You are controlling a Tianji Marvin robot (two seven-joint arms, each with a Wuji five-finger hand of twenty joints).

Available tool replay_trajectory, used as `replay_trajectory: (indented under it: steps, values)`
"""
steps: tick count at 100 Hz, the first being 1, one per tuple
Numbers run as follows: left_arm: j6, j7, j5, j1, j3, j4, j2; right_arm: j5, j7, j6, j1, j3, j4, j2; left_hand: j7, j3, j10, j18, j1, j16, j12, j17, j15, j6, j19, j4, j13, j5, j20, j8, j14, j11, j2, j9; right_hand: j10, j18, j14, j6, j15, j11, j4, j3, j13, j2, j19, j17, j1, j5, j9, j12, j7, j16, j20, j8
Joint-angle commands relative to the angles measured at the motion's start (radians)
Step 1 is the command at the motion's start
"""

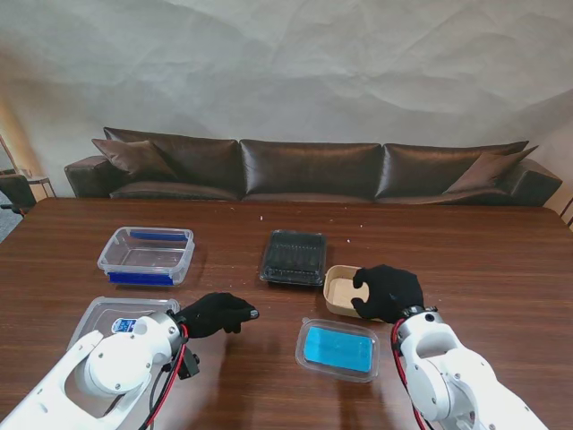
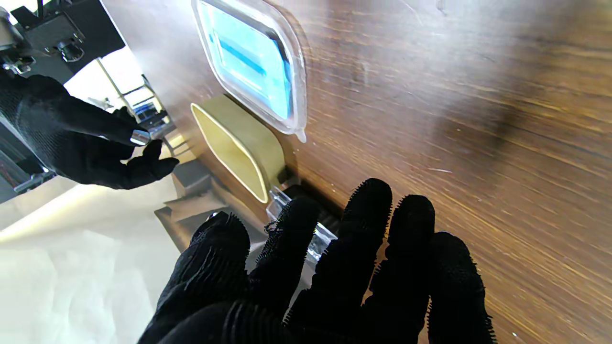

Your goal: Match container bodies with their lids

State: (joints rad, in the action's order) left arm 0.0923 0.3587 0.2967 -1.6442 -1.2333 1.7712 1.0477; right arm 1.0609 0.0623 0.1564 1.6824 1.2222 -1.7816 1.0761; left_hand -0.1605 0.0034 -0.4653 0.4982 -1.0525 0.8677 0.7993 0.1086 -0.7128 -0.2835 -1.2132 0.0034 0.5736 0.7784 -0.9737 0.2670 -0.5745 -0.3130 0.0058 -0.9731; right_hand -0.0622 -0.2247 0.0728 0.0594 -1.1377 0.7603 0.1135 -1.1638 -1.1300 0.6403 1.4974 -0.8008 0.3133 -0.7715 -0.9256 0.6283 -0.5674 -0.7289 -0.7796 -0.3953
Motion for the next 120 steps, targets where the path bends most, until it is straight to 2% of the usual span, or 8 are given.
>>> replay_trajectory:
  steps: [1, 5, 15, 27, 36, 57, 90, 120]
  values:
    - [-0.005, 0.016, -0.007, -0.004, 0.010, 0.010, 0.004, -0.004, -0.034, -0.005, 0.050, 0.017, -0.033, -0.004, 0.002, -0.013, -0.027, -0.043, 0.007, 0.084, 0.117, 0.045, -0.114, 0.000, -0.112, -0.011, 0.049, 0.017, -0.091, 0.005, -0.092, -0.057, 0.042, -0.039, -0.025, -0.027, -0.003, 0.004, -0.055, 0.055, -0.035, -0.048, -0.066, -0.036, 0.076, 0.095, 0.028, 0.005, -0.029, 0.049, -0.017, -0.020, -0.044, 0.017]
    - [-0.007, 0.013, -0.006, -0.003, 0.017, 0.009, 0.004, -0.011, -0.043, -0.008, 0.076, 0.037, -0.054, -0.004, 0.002, -0.013, -0.027, -0.039, 0.003, 0.138, 0.196, 0.071, -0.206, -0.003, -0.146, -0.011, 0.069, 0.016, -0.147, 0.004, -0.091, -0.123, 0.041, -0.043, -0.024, -0.026, -0.012, 0.008, -0.087, 0.085, -0.039, -0.063, -0.110, -0.049, 0.107, 0.052, 0.039, -0.006, -0.055, 0.072, -0.021, -0.024, -0.042, 0.020]
    - [-0.008, 0.014, -0.004, 0.003, 0.035, 0.007, 0.004, -0.013, -0.071, -0.016, 0.133, 0.082, -0.100, -0.005, 0.000, -0.011, -0.011, -0.027, -0.008, 0.255, 0.392, 0.142, -0.417, -0.019, -0.214, -0.010, 0.138, 0.021, -0.287, 0.003, -0.065, -0.309, 0.039, -0.056, -0.006, -0.016, -0.054, 0.021, -0.221, 0.145, 0.018, -0.108, -0.185, -0.023, 0.197, -0.086, 0.067, -0.024, -0.151, 0.165, -0.050, -0.057, -0.004, 0.090]
    - [0.000, 0.027, -0.005, 0.016, 0.058, 0.002, 0.001, -0.035, -0.112, -0.015, 0.181, 0.121, -0.139, -0.005, 0.002, -0.010, 0.009, -0.012, -0.013, 0.312, 0.493, 0.201, -0.570, -0.022, -0.254, -0.010, 0.202, 0.020, -0.359, 0.000, -0.031, -0.474, 0.039, -0.070, 0.012, -0.010, -0.122, 0.029, -0.393, 0.191, 0.004, -0.124, -0.187, -0.046, 0.279, -0.246, 0.062, -0.037, -0.260, 0.203, -0.077, -0.134, 0.039, 0.154]
    - [0.011, 0.038, -0.003, 0.028, 0.077, -0.003, -0.002, -0.052, -0.149, -0.005, 0.202, 0.139, -0.155, -0.007, 0.016, -0.009, 0.018, 0.002, -0.017, 0.325, 0.521, 0.231, -0.631, -0.026, -0.268, -0.010, 0.241, 0.004, -0.370, -0.011, -0.018, -0.545, 0.040, -0.092, 0.028, 0.003, -0.174, 0.029, -0.496, 0.218, -0.003, -0.145, -0.188, -0.057, 0.349, -0.358, 0.065, -0.048, -0.350, 0.216, -0.094, -0.190, 0.098, 0.208]
    - [0.035, 0.058, 0.002, 0.067, 0.131, -0.036, -0.006, -0.079, -0.219, 0.031, 0.224, 0.156, -0.160, -0.013, 0.051, -0.009, 0.023, 0.015, -0.027, 0.319, 0.525, 0.254, -0.656, -0.040, -0.276, -0.010, 0.265, -0.038, -0.370, -0.045, -0.016, -0.575, 0.041, -0.110, 0.045, 0.135, -0.242, -0.014, -0.629, 0.254, -0.077, -0.173, -0.189, -0.136, 0.525, -0.392, 0.050, -0.047, -0.514, 0.250, -0.059, -0.277, 0.045, 0.243]
    - [0.058, 0.067, 0.002, 0.130, 0.203, -0.087, -0.006, -0.053, -0.314, 0.075, 0.250, 0.161, -0.176, -0.024, 0.052, -0.010, 0.037, 0.029, -0.036, 0.312, 0.537, 0.290, -0.698, -0.063, -0.292, -0.011, 0.305, -0.041, -0.367, -0.077, -0.004, -0.618, 0.044, -0.139, 0.085, 0.225, -0.314, -0.070, -0.658, 0.383, -0.097, -0.214, -0.191, -0.147, 0.597, -0.410, 0.048, -0.045, -0.524, 0.285, -0.018, -0.351, 0.010, 0.225]
    - [0.068, 0.074, -0.020, 0.183, 0.259, -0.133, -0.003, -0.038, -0.356, 0.114, 0.245, 0.148, -0.158, -0.029, 0.060, -0.011, 0.040, 0.034, -0.034, 0.306, 0.543, 0.294, -0.712, -0.046, -0.294, -0.011, 0.311, -0.061, -0.364, -0.094, 0.000, -0.633, 0.046, -0.144, 0.090, 0.246, -0.326, -0.081, -0.652, 0.399, -0.102, -0.228, -0.193, -0.152, 0.597, -0.414, 0.044, -0.020, -0.523, 0.271, 0.016, -0.373, -0.017, 0.237]
